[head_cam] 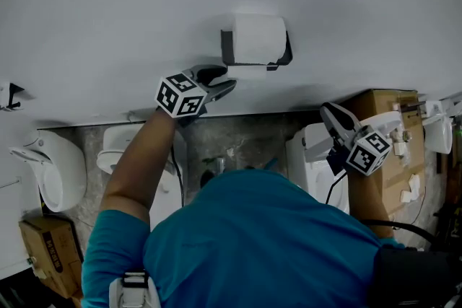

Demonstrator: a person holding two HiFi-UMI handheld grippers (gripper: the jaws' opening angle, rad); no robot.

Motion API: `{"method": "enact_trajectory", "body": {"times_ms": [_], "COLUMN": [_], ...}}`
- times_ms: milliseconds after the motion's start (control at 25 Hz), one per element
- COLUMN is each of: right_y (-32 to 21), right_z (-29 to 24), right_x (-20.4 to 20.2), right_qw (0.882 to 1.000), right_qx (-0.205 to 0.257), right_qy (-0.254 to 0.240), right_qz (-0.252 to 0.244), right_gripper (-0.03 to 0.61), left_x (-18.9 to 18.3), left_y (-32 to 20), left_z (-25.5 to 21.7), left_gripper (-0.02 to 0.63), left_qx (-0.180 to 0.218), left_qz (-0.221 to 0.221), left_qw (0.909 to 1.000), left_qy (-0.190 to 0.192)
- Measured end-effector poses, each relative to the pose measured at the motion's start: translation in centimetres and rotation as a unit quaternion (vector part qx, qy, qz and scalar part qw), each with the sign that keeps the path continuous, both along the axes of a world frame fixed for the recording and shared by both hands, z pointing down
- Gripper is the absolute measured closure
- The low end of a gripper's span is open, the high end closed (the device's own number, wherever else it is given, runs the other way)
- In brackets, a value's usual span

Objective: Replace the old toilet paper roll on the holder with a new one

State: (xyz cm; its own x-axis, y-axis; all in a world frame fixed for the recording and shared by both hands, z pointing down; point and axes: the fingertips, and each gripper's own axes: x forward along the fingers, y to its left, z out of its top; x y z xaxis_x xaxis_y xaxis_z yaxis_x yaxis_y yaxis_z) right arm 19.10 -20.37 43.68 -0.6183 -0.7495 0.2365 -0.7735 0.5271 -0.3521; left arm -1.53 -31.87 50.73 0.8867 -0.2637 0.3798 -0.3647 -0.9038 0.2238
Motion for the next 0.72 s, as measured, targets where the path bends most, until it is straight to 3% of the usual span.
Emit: {"method": "enact_trajectory", "body": {"times_ms": [480,720], "right_y": [-1.0,-1.4], "right_z": [0.3,0.3], "right_x": [0.1,0.5], "right_qw": [1.0,1.0], "right_qx": [-0.003,-0.007], "right_qy": [-0.011,-0.015], "right_qz": [-0.005,-0.003], "right_gripper": [0.575,0.575], "left_x": [0.2,1.1], "left_y": [0.1,0.9], "left_z": [0.8,0.4], "left_gripper": [0.445,0.476], "left_qx": [-0.021,-0.036], "left_qz": [-0.006,0.006], "left_qw": [0.9991,0.9991], "left_qy": [-0.036,-0.023]}}
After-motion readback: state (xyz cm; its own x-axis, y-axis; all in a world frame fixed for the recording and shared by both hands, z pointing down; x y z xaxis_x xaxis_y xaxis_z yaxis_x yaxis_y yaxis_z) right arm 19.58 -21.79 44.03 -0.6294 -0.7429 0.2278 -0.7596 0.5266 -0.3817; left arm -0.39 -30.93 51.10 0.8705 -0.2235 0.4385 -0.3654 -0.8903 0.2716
